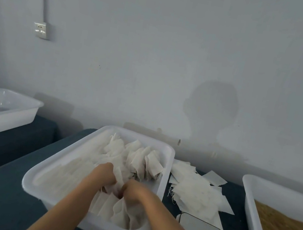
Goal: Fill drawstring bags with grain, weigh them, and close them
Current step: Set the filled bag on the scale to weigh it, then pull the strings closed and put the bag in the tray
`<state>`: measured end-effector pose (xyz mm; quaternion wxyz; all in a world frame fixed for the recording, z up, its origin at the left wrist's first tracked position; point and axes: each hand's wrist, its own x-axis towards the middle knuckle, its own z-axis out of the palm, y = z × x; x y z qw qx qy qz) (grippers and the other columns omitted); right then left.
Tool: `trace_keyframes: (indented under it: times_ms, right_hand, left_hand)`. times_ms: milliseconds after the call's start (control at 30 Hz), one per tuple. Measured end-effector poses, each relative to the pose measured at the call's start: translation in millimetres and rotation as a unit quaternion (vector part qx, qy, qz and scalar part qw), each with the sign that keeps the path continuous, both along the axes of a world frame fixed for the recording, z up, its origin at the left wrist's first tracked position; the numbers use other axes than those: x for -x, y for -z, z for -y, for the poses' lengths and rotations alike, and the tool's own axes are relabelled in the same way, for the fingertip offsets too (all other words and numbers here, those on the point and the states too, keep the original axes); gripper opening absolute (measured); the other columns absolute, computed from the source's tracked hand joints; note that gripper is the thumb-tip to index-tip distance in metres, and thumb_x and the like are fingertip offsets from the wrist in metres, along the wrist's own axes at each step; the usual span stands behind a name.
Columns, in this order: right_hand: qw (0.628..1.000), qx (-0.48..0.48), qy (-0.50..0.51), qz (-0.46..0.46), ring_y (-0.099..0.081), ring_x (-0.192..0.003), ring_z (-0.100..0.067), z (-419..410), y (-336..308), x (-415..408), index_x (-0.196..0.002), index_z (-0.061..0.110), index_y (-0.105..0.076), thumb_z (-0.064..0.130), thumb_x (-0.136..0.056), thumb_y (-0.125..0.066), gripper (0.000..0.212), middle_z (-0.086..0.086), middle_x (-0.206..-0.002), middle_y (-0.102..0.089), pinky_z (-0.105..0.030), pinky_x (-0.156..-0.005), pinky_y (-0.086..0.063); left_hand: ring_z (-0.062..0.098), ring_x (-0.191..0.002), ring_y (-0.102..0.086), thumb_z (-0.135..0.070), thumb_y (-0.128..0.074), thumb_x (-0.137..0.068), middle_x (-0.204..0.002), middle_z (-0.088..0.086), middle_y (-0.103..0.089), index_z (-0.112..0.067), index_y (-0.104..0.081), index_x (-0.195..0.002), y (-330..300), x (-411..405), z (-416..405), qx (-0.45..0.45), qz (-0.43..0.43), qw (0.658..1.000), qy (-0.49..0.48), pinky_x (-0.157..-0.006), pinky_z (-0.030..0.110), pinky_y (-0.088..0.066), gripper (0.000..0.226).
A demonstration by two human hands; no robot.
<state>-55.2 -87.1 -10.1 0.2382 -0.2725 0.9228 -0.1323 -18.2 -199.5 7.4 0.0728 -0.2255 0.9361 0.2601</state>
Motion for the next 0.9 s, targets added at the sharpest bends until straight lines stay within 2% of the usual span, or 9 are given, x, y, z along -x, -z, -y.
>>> trace_keyframes:
  times_ms: [133, 267, 400, 467, 567, 633, 733, 800, 900]
  right_hand:
    - [0.999, -0.001, -0.046, -0.002, -0.050, -0.117, -0.028, -3, 3, -1, -0.130, 0.007, -0.050, 0.016, -0.095, -0.051, 0.036, -0.013, -0.133, -0.051, -0.036, -0.097, -0.038]
    - [0.997, 0.004, -0.077, -0.026, -0.051, -0.117, -0.032, -5, 0, -8, -0.126, 0.005, -0.051, 0.013, -0.095, -0.050, 0.033, -0.015, -0.127, -0.053, -0.035, -0.088, -0.038]
    - [0.980, 0.186, -0.034, -0.056, -0.055, -0.115, -0.025, -24, -22, -7, -0.119, 0.010, -0.061, 0.011, -0.094, -0.049, 0.027, -0.009, -0.125, -0.059, -0.036, -0.100, -0.042]
    - [0.952, 0.283, 0.016, -0.114, -0.060, -0.104, -0.019, -45, -36, 1, -0.108, 0.011, -0.067, 0.005, -0.093, -0.046, 0.026, -0.005, -0.112, -0.066, -0.032, -0.095, -0.047]
    - [0.908, 0.357, 0.118, -0.185, -0.063, -0.089, -0.018, -85, -49, 25, -0.086, 0.015, -0.065, 0.000, -0.091, -0.038, 0.032, 0.000, -0.089, -0.067, -0.031, -0.084, -0.050]
    - [0.895, 0.342, 0.191, -0.214, -0.062, -0.087, -0.018, -114, -43, 45, -0.082, 0.019, -0.060, -0.001, -0.091, -0.039, 0.030, 0.002, -0.086, -0.064, -0.030, -0.080, -0.049]
    - [0.909, 0.240, 0.252, -0.231, -0.057, -0.099, -0.020, -150, -17, 71, -0.096, 0.012, -0.060, 0.002, -0.091, -0.041, 0.022, -0.004, -0.106, -0.063, -0.027, -0.082, -0.043]
    - [0.935, 0.162, 0.241, -0.204, -0.052, -0.109, -0.022, -164, 2, 80, -0.109, 0.011, -0.056, 0.009, -0.091, -0.047, 0.020, -0.006, -0.119, -0.056, -0.029, -0.088, -0.042]
    - [0.961, 0.039, 0.209, -0.175, -0.044, -0.117, -0.025, -169, 20, 83, -0.121, 0.015, -0.044, 0.028, -0.088, -0.057, 0.038, -0.006, -0.127, -0.044, -0.035, -0.095, -0.040]
  left_hand:
    - [0.026, -0.111, -0.057, -0.013, -0.051, -0.091, -0.123, 0.014, -0.056, -0.002, -0.048, -0.123, 3, 4, 4, 0.090, 0.010, 0.996, 0.004, -0.082, 0.027, -0.046, 0.034]
    - [0.027, -0.117, -0.053, -0.015, -0.051, -0.093, -0.128, 0.014, -0.053, -0.002, -0.040, -0.128, 6, 6, 1, 0.137, -0.017, 0.990, -0.019, -0.091, 0.030, -0.043, 0.039]
    - [0.027, -0.114, -0.052, -0.019, -0.052, -0.092, -0.121, 0.011, -0.053, -0.005, -0.034, -0.122, 2, 8, -9, 0.187, -0.120, 0.975, -0.025, -0.086, 0.031, -0.044, 0.037]
    - [0.025, -0.114, -0.049, -0.023, -0.053, -0.091, -0.120, 0.007, -0.052, -0.009, -0.038, -0.119, -7, 11, -17, 0.212, -0.168, 0.963, -0.019, -0.086, 0.032, -0.043, 0.034]
    - [0.024, -0.110, -0.050, -0.024, -0.053, -0.091, -0.116, 0.005, -0.054, -0.012, -0.045, -0.114, -19, 19, -31, 0.165, -0.218, 0.962, 0.015, -0.084, 0.031, -0.041, 0.027]
    - [0.023, -0.107, -0.052, -0.024, -0.052, -0.092, -0.114, 0.004, -0.057, -0.014, -0.047, -0.109, -23, 24, -43, 0.142, -0.235, 0.961, 0.039, -0.084, 0.031, -0.041, 0.021]
    - [0.024, -0.101, -0.056, -0.023, -0.050, -0.091, -0.108, 0.004, -0.061, -0.018, -0.046, -0.100, -24, 32, -59, 0.127, -0.241, 0.960, 0.058, -0.081, 0.031, -0.042, 0.011]
    - [0.023, -0.098, -0.056, -0.022, -0.051, -0.091, -0.104, 0.003, -0.061, -0.019, -0.044, -0.097, -20, 36, -66, 0.118, -0.229, 0.964, 0.068, -0.079, 0.029, -0.042, 0.010]
    - [0.023, -0.096, -0.058, -0.017, -0.053, -0.088, -0.093, 0.001, -0.057, -0.017, -0.042, -0.094, -12, 40, -69, 0.105, -0.203, 0.971, 0.075, -0.073, 0.027, -0.039, 0.013]
